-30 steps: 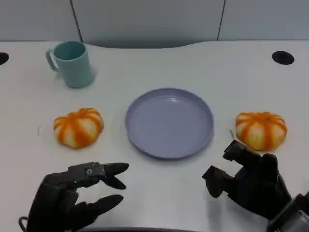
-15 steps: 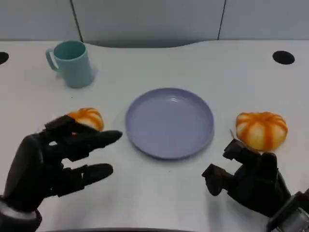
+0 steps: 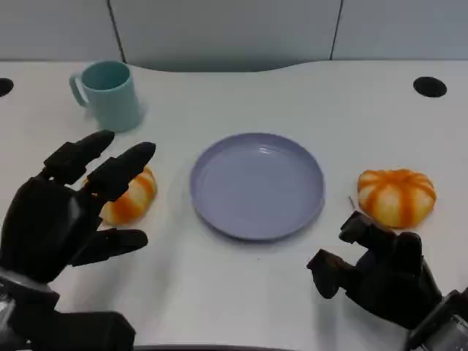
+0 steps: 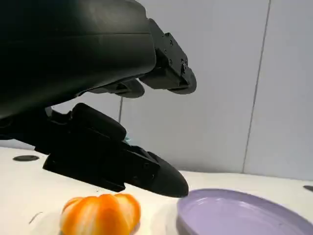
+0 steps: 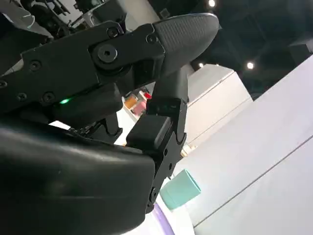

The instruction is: Grasp the bread from the table and place it into the plate.

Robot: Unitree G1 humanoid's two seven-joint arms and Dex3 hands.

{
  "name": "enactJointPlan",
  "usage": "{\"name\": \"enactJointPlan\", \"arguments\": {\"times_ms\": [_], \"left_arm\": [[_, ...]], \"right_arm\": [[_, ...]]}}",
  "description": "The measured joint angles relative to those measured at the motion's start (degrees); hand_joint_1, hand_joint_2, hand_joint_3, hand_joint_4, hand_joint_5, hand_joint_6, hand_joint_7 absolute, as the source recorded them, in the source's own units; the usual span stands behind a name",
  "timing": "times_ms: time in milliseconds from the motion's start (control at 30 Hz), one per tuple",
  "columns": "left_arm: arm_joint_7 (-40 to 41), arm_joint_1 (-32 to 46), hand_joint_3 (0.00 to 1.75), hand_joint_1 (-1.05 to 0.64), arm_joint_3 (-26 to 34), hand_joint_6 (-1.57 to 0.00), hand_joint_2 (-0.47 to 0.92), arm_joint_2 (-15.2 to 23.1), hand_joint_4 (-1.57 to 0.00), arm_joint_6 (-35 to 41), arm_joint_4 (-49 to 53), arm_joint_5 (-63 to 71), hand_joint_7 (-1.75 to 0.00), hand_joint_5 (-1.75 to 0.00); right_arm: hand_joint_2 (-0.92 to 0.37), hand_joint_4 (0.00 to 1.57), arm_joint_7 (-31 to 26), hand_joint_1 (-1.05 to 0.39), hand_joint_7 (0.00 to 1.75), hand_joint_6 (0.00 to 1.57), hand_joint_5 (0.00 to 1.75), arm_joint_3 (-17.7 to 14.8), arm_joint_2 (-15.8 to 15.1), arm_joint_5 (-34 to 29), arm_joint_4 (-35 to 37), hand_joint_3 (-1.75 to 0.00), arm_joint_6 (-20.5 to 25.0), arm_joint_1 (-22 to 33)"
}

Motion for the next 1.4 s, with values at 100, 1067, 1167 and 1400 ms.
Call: {"name": "enactJointPlan", "arguments": {"times_ms": [100, 1067, 1167, 1400], "left_arm": [[0.97, -1.85, 0.10, -0.95, -3.83, -0.24, 0.92, 0.94, -0.18, 4.87, 2.57, 0.32, 0.00, -0.03], [20.34, -31.08, 0.07, -0.81, -31.81, -0.29, 0.92, 2.20, -0.38, 14.19, 55.71, -2.84, -0.02, -0.03], [19.49, -31.77, 0.05, -0.80, -31.88, -0.32, 0.92, 1.50, -0.40, 15.48, 56.93, -4.84, -0.02, -0.03], [17.94, -31.91, 0.02, -0.73, -32.04, -0.39, 0.90, -1.31, -0.47, 17.69, 58.06, -8.08, -0.03, -0.04]], "right_arm": [[-0.92, 0.90, 0.22, -0.68, 0.73, 0.91, 1.41, -0.39, -0.21, 0.11, 0.43, -0.09, 0.06, -0.04], [-0.92, 0.94, 3.06, -0.70, 0.70, 0.97, 1.40, -1.92, -0.83, -0.21, 4.64, -0.07, -3.57, -0.90], [-0.92, 0.94, 3.18, -0.70, 0.67, 0.97, 1.41, -1.95, -0.85, -0.21, 4.60, -0.07, -3.44, -0.91], [-0.92, 0.94, 5.55, -0.70, 0.62, 0.98, 1.38, -2.29, -0.86, -0.17, 7.56, -0.08, -4.73, -1.72]]}}
